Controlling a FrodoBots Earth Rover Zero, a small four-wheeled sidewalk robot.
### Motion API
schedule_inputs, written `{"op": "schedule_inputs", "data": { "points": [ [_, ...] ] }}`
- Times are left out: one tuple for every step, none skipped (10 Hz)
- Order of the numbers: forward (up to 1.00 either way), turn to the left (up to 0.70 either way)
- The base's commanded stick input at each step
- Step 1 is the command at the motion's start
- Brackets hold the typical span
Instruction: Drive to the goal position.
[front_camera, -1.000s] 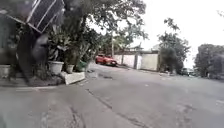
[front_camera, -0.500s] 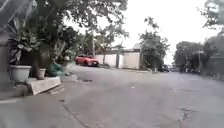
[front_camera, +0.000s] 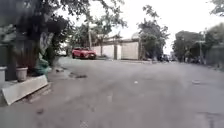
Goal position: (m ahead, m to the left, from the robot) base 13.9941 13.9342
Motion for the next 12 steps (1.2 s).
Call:
{"op": "schedule_inputs", "data": {
  "points": [
    [1.00, 0.01],
    [1.00, 0.00],
    [1.00, 0.00],
    [1.00, 0.00],
    [1.00, 0.00],
    [1.00, 0.00],
    [1.00, 0.00],
    [1.00, 0.00],
    [1.00, 0.00],
    [1.00, 0.00],
    [1.00, 0.00],
    [1.00, 0.00]
  ]
}}
